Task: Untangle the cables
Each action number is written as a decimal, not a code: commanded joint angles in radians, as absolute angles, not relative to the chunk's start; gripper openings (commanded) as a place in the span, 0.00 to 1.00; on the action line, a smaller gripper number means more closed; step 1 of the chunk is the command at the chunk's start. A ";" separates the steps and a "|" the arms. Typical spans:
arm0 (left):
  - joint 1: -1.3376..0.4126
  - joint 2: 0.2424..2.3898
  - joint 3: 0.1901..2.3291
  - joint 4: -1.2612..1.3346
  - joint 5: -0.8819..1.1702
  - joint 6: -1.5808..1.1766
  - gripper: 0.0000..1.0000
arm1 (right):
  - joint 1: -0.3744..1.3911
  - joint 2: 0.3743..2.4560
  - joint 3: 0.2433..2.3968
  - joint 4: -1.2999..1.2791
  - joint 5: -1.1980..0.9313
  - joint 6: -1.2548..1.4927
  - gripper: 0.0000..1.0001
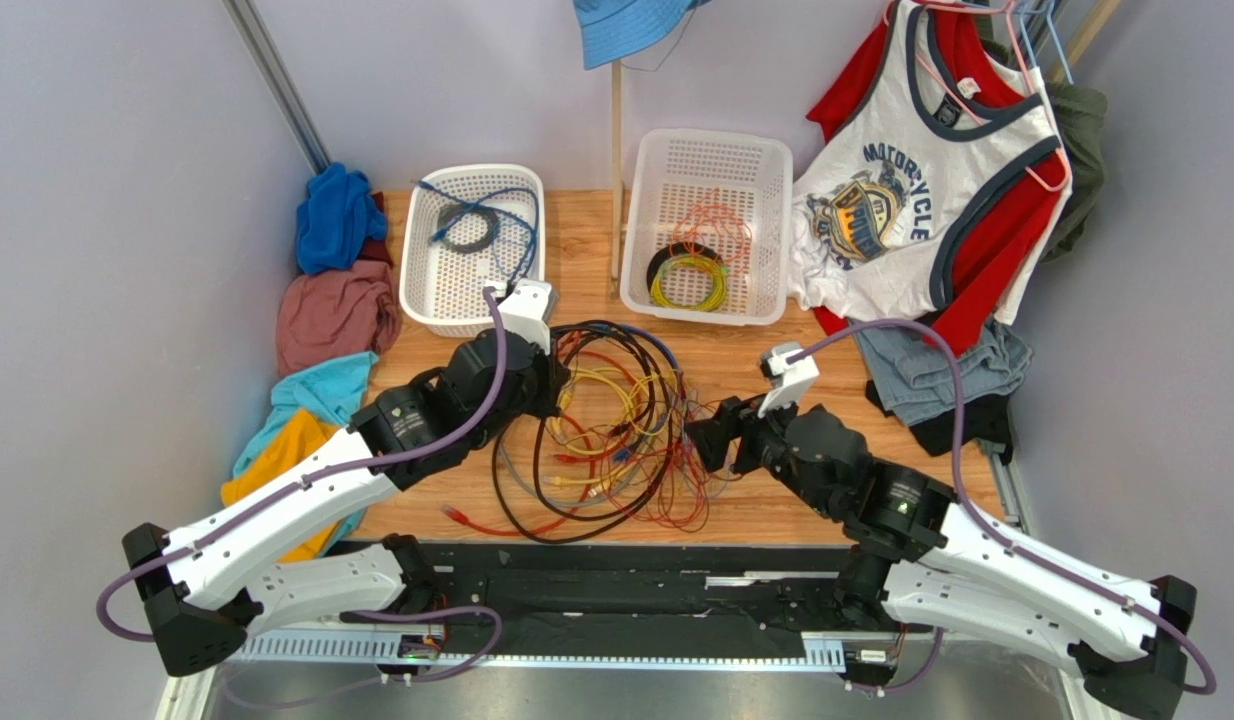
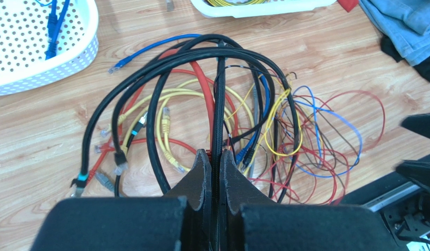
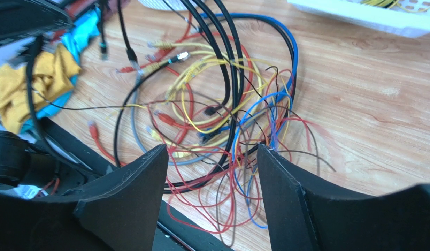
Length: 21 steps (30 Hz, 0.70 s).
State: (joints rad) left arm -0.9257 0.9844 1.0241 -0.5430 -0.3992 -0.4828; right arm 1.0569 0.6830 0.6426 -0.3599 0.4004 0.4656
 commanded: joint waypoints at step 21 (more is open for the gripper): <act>-0.897 0.726 0.819 -0.261 -0.114 -0.414 0.00 | 1.032 0.920 0.787 0.043 0.098 0.500 0.66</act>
